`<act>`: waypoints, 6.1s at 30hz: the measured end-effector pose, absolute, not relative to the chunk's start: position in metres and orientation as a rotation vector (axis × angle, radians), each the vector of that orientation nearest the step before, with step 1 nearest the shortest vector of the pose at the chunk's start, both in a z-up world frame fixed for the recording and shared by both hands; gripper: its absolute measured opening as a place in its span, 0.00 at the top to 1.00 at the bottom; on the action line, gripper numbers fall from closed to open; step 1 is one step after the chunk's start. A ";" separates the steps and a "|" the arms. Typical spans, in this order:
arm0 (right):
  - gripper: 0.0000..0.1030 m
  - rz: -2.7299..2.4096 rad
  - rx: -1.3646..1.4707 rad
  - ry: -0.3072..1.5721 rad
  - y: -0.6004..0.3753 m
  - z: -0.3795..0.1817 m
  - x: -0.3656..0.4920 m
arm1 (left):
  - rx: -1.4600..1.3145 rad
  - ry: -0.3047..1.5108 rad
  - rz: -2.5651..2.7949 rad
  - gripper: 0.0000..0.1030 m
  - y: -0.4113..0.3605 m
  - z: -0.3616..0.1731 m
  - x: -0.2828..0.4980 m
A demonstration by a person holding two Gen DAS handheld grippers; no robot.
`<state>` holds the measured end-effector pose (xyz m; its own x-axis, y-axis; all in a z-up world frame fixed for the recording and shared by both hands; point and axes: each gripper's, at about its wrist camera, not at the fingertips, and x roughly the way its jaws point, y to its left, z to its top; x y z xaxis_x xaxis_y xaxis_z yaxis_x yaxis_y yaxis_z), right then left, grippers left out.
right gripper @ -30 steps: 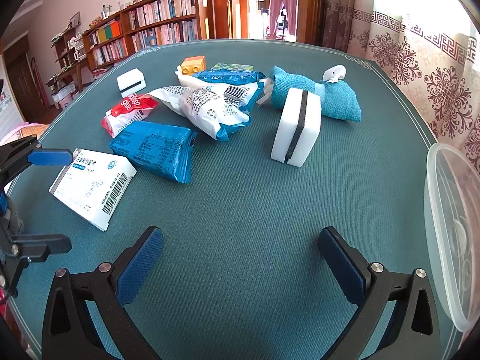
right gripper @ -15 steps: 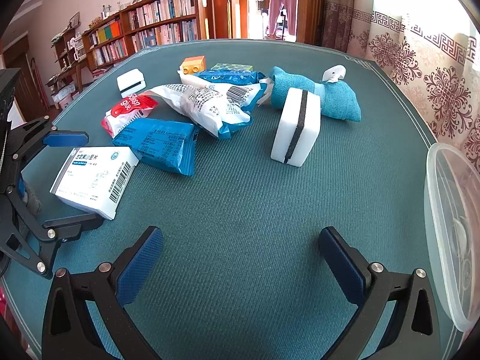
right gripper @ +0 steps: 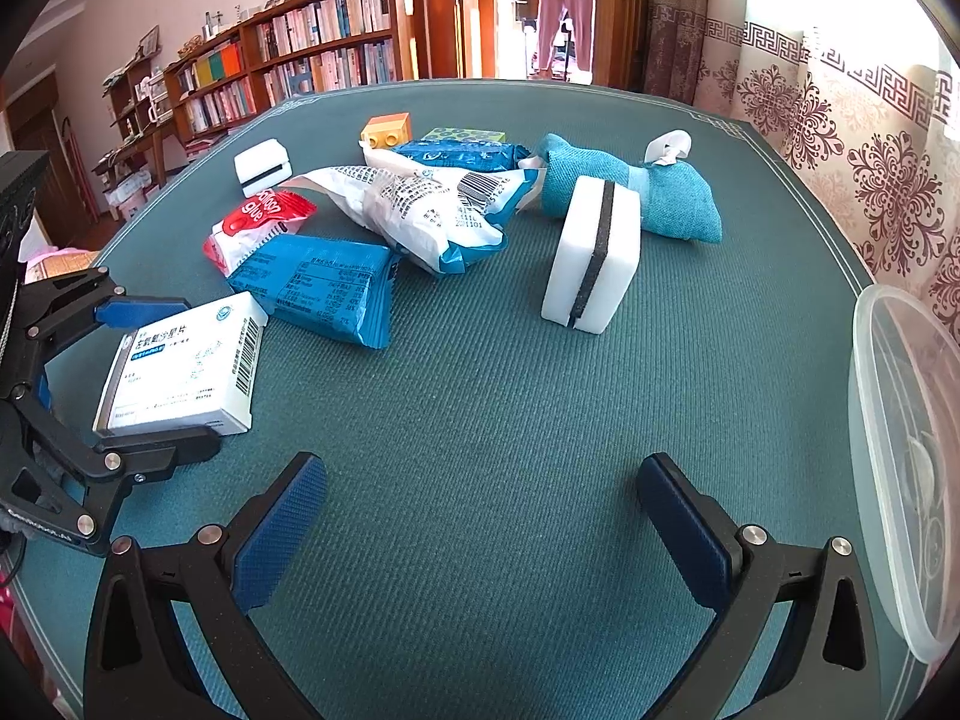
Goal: Organize objects
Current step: 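Close the left gripper on the white medicine box, then grasp the blue wet-wipe pack with the right gripper while the left holds the box, then carry the blue pack to the clear bowl with the right gripper while the left carries the box, then lower the blue pack into the bowl and open the right gripper, then lower the medicine box into the bowl and open the left gripper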
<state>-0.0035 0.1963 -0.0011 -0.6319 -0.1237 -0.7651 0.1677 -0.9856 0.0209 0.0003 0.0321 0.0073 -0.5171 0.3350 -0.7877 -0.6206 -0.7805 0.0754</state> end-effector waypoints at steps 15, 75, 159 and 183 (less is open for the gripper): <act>0.09 -2.517 1.154 -0.018 0.181 0.014 -0.006 | -1.118 0.328 2.525 0.34 0.007 0.012 0.029; 0.58 -2.477 1.074 0.115 0.141 0.017 -0.003 | -1.213 0.165 2.698 0.35 -0.021 0.013 0.025; 0.57 -3.318 1.087 -0.227 0.428 0.047 0.070 | -0.847 0.376 2.224 0.34 0.294 0.073 -0.009; 0.57 -3.297 1.054 -0.215 0.421 0.042 0.071 | -0.934 0.297 2.237 0.12 0.307 0.054 -0.047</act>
